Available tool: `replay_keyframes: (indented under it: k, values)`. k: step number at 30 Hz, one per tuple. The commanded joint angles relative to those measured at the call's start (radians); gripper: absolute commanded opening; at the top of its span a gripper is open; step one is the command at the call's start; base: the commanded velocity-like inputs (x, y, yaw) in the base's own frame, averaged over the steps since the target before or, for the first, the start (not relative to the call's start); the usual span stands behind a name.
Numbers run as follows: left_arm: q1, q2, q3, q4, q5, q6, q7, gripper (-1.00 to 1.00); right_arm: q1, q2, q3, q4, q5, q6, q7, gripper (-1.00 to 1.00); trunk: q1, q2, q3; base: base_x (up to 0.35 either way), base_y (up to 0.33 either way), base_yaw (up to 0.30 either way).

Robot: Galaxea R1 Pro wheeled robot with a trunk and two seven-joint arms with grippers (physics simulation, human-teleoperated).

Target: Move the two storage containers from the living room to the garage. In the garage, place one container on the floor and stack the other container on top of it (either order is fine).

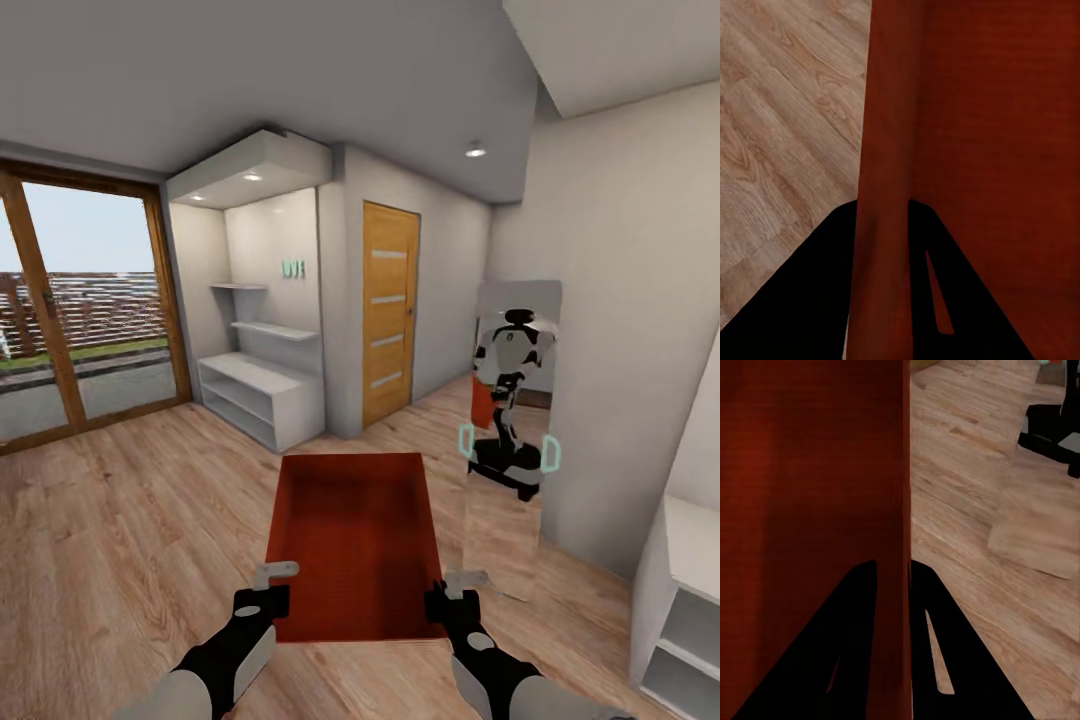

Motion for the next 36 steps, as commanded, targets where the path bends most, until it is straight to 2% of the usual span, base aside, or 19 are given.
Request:
replay_keyframes:
  k: [1, 14, 36]
  values:
    - [-0.002, 0.012, 0.033, -0.003, 0.001, 0.005, 0.011, -1.00, 0.000, -0.004, -0.008, 0.000, -0.009, -0.004, 0.000, -1.00, 0.001, -0.001, -0.002, 0.322, 0.000, 0.257]
    - [-0.002, 0.012, 0.032, -0.003, 0.001, 0.005, 0.010, -1.00, 0.000, -0.004, -0.008, 0.000, -0.009, -0.004, 0.000, -1.00, 0.001, -0.001, -0.002, 0.322, 0.000, 0.238]
    - [-0.002, 0.012, 0.031, -0.003, 0.002, 0.005, 0.006, -1.00, 0.000, -0.004, -0.008, 0.000, -0.010, -0.004, 0.001, -1.00, 0.001, -0.001, -0.002, 0.322, 0.000, 0.007]
